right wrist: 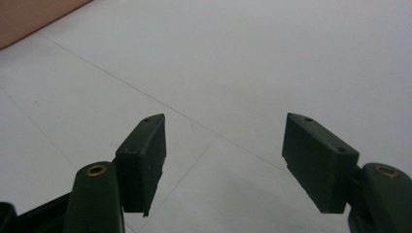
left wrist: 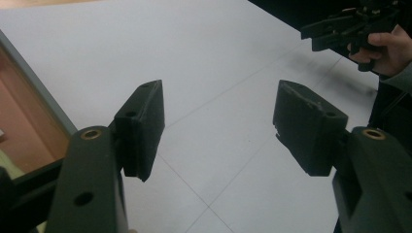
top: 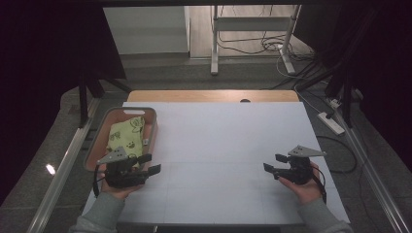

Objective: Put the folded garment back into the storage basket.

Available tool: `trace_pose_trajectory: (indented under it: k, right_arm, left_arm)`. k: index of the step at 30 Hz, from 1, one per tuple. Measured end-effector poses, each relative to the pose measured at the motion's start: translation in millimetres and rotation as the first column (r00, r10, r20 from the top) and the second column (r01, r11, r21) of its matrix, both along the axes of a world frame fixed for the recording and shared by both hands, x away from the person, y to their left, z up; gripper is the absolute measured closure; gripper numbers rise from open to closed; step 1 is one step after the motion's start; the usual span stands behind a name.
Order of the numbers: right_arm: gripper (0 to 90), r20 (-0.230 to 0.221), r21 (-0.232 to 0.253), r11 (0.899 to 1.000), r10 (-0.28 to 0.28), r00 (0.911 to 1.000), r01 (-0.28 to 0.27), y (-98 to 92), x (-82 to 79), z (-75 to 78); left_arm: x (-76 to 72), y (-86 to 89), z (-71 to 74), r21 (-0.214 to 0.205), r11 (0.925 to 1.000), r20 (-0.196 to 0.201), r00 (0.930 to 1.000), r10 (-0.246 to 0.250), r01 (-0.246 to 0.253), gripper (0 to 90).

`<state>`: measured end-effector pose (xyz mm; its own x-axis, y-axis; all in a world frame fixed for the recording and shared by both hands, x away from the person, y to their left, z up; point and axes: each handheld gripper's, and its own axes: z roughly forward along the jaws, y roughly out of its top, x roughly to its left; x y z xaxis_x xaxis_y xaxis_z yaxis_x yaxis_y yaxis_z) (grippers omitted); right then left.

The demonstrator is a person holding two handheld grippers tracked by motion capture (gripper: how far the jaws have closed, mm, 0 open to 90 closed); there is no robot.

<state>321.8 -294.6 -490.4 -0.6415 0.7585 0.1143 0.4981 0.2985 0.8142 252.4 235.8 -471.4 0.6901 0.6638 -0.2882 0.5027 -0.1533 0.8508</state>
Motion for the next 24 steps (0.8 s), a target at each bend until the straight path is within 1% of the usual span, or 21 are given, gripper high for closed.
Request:
trace_pose_trajectory:
  k: [3,6,11,24]
  right_arm:
    - [33.7,0.004,0.005,1.0,-0.002,1.0,0.002,-4.1,-0.8,1.8]
    - [33.7,0.007,0.013,1.0,-0.003,1.0,0.003,-6.6,-1.2,2.8]
    - [33.7,0.015,0.014,1.0,0.018,0.9997,-0.018,-6.0,-3.1,3.8]
    - [33.7,0.02,0.011,1.0,0.024,0.9995,-0.024,-5.3,-4.5,3.7]
  left_arm:
    - [-1.0,-1.8,-2.1,0.003,1.0,-0.005,1.0,-0.004,0.004,36.2]
    - [-1.9,-4.8,-3.6,0.019,0.9997,-0.007,0.9999,-0.013,0.013,36.1]
    - [-1.3,-4.8,-4.8,0.016,0.9998,-0.011,0.9998,-0.014,0.014,36.2]
    - [-0.7,-4.4,-5.3,0.009,0.9998,-0.012,0.9998,-0.018,0.018,36.2]
